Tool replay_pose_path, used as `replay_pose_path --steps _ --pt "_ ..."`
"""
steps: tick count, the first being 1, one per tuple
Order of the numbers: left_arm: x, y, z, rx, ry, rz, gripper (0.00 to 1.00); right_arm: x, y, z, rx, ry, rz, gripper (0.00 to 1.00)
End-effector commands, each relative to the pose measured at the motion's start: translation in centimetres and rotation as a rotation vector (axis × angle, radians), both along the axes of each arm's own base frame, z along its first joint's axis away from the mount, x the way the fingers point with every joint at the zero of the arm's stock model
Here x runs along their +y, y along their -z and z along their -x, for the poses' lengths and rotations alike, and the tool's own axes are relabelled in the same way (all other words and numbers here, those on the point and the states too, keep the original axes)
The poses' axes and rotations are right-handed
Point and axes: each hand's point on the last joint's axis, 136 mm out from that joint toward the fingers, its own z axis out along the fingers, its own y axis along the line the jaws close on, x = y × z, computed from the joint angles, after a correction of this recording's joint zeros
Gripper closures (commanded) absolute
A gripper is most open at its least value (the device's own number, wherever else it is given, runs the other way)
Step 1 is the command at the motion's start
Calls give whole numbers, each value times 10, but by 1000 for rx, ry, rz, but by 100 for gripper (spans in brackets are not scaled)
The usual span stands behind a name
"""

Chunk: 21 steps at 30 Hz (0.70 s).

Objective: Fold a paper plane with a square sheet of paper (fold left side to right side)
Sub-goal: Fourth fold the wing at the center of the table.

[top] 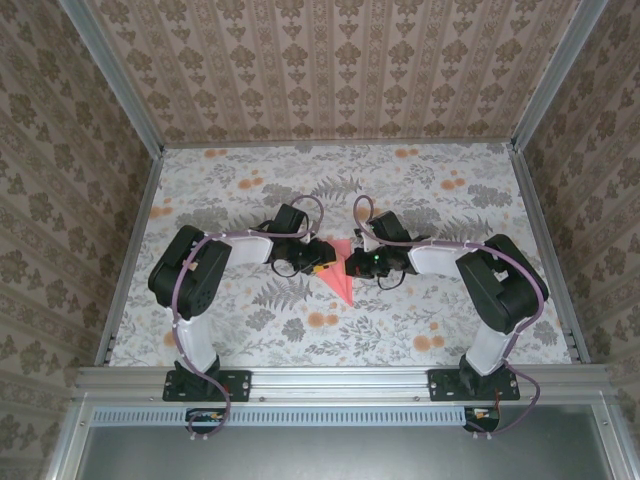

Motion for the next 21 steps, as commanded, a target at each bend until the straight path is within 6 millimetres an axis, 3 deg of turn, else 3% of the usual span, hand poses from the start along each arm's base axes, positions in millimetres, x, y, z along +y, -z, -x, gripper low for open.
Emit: replay_pose_path --steps 1,21 --pt "7 12 3 29 -6 -56 62 -9 12 -2 8 0 83 97" --pt "6 11 2 28 -3 -59 62 -17 26 -2 24 -10 163 97"
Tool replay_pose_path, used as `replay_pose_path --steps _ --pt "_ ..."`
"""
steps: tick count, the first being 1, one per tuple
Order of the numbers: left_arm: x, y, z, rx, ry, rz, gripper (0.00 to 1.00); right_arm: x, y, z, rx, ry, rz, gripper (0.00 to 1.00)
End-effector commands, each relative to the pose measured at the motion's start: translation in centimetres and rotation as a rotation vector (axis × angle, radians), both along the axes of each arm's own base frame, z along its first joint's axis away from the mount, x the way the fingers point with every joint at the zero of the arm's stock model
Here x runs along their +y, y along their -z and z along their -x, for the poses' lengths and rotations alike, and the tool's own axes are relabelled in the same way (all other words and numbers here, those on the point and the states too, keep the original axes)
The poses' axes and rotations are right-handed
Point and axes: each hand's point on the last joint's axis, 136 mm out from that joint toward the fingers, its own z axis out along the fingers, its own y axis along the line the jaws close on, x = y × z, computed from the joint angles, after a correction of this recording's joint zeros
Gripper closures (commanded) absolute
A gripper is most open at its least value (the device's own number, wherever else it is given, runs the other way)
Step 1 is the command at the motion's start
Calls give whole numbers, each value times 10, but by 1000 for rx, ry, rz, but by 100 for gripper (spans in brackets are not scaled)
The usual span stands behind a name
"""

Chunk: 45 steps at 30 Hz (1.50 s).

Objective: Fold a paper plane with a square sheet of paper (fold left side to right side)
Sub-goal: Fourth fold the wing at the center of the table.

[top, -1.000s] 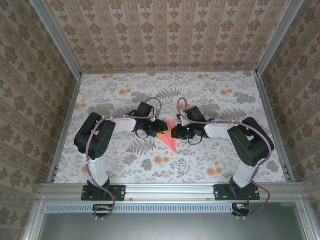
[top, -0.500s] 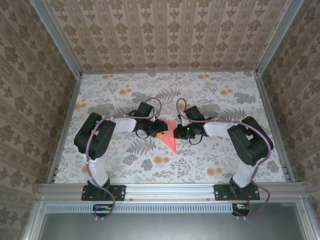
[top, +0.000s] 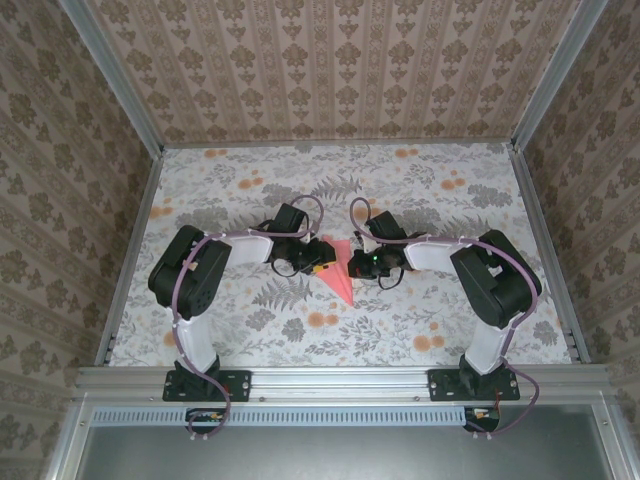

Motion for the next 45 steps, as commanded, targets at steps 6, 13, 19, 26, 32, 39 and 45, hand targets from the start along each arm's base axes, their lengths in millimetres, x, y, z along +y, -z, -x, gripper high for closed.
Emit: replay_pose_path --steps 6,13,19,26,32,39,45 --pt "6 12 2 24 -1 -55 62 -9 12 5 14 -18 99 98" --pt "1 -12 -4 -42 20 -13 62 -11 21 12 40 -33 135 98" --pt "-5 -41 -12 -111 59 11 70 -14 27 17 54 -38 164 99" --pt "-23 -41 -20 -103 100 46 81 -14 28 18 55 -42 172 99" --pt "-36 -30 -20 -67 138 70 83 -13 28 19 57 -47 180 99" --pt "-30 -7 -16 -31 134 21 84 -16 29 20 62 -48 194 99" --pt "-20 14 -15 -5 110 -40 84 -18 31 21 65 -52 210 100"
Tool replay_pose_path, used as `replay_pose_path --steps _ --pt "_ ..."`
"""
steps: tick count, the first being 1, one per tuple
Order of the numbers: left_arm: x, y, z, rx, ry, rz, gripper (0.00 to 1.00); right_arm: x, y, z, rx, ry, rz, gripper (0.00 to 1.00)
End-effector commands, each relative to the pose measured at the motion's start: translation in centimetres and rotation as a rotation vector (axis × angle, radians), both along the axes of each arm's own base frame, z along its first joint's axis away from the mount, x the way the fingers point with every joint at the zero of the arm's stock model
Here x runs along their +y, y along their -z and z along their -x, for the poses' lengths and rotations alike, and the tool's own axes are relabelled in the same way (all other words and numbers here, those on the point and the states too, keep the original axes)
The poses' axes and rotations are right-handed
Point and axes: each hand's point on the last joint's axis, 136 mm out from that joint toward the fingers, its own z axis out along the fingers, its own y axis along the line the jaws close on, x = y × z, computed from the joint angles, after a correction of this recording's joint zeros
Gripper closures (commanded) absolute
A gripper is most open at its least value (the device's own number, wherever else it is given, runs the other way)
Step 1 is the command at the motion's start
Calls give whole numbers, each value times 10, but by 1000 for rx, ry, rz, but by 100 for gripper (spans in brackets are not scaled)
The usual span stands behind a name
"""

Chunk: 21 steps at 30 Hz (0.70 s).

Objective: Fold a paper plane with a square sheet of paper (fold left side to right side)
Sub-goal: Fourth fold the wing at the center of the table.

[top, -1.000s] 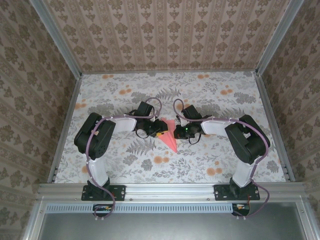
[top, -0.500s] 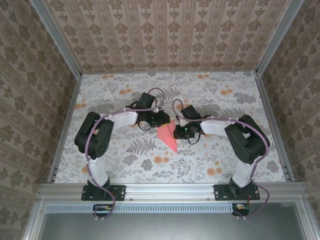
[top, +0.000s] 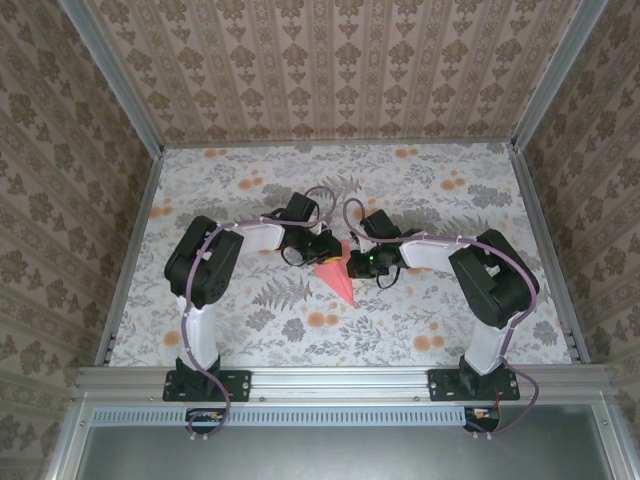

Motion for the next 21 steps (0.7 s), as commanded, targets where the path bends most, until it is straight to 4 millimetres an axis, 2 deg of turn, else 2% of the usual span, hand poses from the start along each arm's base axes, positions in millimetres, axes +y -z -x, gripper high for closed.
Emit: replay_pose_path --steps 1,9,11,13,18,21 --pt "9 18 1 8 -1 -58 85 -19 29 20 90 -7 125 100" --pt "18 35 6 37 -13 -102 86 -19 29 20 91 -9 126 99" --pt "20 41 8 45 -14 -112 86 -16 24 17 77 -8 114 99" --pt "22 44 10 50 -16 -119 86 -15 15 13 57 -1 98 97" --pt "26 49 14 60 -19 -134 87 -11 -23 0 -19 20 47 86" --pt "28 51 15 63 -20 -139 87 -13 -40 -1 -49 29 33 79"
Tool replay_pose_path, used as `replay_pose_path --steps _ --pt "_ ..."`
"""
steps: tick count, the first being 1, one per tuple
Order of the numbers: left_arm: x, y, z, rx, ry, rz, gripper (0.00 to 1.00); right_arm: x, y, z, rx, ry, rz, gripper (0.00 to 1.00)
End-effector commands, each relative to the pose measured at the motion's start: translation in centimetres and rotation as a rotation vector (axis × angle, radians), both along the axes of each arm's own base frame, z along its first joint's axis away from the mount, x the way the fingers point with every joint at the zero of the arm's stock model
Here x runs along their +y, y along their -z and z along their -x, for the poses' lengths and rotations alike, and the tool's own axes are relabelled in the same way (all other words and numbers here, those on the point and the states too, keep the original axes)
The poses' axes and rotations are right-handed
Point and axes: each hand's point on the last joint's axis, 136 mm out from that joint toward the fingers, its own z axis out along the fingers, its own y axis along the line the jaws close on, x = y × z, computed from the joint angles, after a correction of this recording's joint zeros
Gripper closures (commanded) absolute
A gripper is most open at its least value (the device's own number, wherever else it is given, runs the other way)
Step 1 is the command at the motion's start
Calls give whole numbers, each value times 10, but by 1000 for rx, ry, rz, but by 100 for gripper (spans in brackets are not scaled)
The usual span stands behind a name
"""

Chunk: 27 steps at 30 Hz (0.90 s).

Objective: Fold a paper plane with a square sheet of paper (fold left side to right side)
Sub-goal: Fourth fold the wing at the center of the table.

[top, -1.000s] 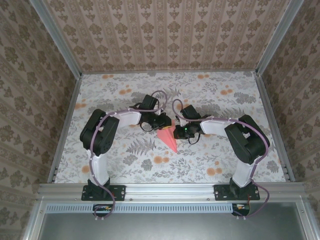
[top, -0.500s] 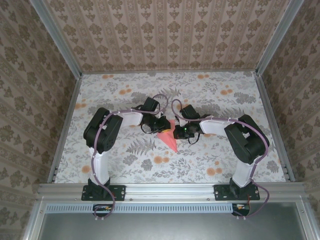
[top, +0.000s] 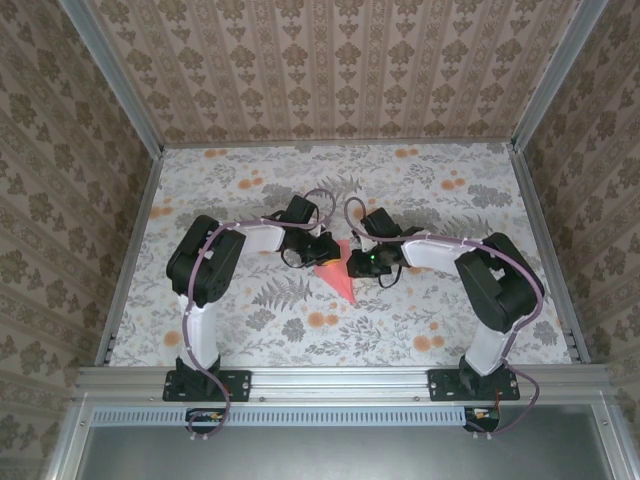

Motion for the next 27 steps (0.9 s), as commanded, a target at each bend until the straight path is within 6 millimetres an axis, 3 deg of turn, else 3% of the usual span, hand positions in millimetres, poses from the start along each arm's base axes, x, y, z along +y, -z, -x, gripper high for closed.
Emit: replay_pose_path --steps 1,6,9,16,27 --pt "23 39 15 59 -12 -120 88 -6 -30 -2 -45 15 -1 77" --pt "23 37 15 55 -12 -117 88 4 -42 13 -8 -10 -90 77" --pt "23 37 15 55 -11 -118 88 22 -47 23 33 -30 -204 82" --pt "22 37 15 55 -10 -115 88 49 -34 28 118 -62 -302 84" --pt "23 38 16 56 -9 -118 89 39 3 39 188 -79 -160 84"
